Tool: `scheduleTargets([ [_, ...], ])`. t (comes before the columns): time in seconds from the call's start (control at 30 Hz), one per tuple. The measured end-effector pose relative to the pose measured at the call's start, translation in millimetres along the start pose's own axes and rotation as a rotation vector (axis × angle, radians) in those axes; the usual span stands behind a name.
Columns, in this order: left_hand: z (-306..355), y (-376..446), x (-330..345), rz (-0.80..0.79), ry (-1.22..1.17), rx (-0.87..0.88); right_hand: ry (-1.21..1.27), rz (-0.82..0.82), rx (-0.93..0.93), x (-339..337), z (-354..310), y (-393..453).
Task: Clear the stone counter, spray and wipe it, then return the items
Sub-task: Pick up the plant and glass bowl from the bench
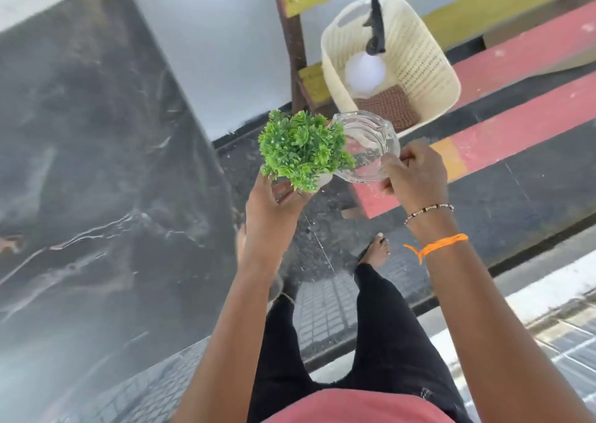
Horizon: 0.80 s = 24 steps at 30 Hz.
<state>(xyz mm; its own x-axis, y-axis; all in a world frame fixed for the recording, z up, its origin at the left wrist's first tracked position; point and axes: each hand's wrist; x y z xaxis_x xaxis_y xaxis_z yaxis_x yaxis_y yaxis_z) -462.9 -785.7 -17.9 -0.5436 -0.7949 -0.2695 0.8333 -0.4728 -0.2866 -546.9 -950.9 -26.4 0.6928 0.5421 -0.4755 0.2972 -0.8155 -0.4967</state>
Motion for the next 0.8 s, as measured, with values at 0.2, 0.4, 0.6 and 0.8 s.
scheduleTargets([
  [0.2, -13, -9, -144, 0.054, -0.09, 0.049, 0.058, -0.178, -0.074, 96, -45, -80],
  [0.4, -34, 9, -241, 0.234, -0.058, 0.045, -0.017, -0.243, -0.143, 184, -87, -113],
  [0.6, -44, 61, -291, 0.292, -0.01, 0.021, -0.087, -0.255, -0.217, 258, -139, -100],
  [0.8, -29, 124, -302, 0.353, -0.122, 0.024, -0.117, -0.211, -0.241, 306, -189, -58],
])
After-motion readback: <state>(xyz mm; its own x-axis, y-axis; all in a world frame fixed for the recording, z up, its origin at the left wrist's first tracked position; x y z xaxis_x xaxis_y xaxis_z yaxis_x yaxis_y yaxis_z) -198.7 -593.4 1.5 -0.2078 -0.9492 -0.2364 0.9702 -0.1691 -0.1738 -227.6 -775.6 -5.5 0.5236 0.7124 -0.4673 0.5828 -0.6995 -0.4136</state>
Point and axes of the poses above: each hand's wrist, its own y-axis towards the middle knuckle, its own x-axis out of the palm, z = x × y, and after that the axes turned 9 degrees about x, right-handed
